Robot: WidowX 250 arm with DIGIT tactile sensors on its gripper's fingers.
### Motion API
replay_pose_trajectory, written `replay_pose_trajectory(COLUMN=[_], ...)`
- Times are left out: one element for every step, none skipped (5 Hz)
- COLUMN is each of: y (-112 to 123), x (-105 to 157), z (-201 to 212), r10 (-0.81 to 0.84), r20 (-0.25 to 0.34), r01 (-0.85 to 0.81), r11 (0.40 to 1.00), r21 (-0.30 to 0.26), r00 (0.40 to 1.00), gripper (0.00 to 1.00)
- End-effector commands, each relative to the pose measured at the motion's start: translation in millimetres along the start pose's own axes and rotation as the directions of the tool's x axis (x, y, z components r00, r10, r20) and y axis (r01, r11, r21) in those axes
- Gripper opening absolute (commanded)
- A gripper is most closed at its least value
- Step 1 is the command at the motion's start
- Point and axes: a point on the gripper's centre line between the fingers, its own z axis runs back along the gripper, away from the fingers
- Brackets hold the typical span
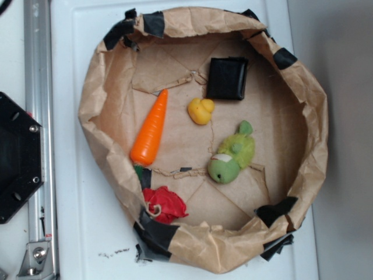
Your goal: Grab the green animal.
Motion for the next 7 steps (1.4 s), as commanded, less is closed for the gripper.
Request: replay_pose_trajectory(y=[0.0, 14.0, 30.8, 58.4, 65.3, 56.4, 37.1], x=[0.0, 43.8, 81.9, 113.1, 126.8, 130.7, 142.0], z=[0.0, -37.8, -61.7, -88.8, -126.0, -153.1, -175.0], r10=[0.0, 0.015, 0.107, 0.346, 0.579, 0.75, 0.668], r20=[0.0, 0.074, 0.092, 0.144, 0.085, 0.129, 0.088], r01=[0.0, -0.009, -0.099, -0.334, -0.568, -0.744, -0.664], r11=[1.0, 0.997, 0.991, 0.937, 0.814, 0.661, 0.744], r21=[0.0, -0.08, -0.096, -0.099, -0.118, -0.1, -0.069], r00=[1.0, 0.997, 0.99, 0.927, 0.811, 0.649, 0.739], gripper=[1.0, 1.0, 1.0, 1.0, 1.0, 1.0, 1.0])
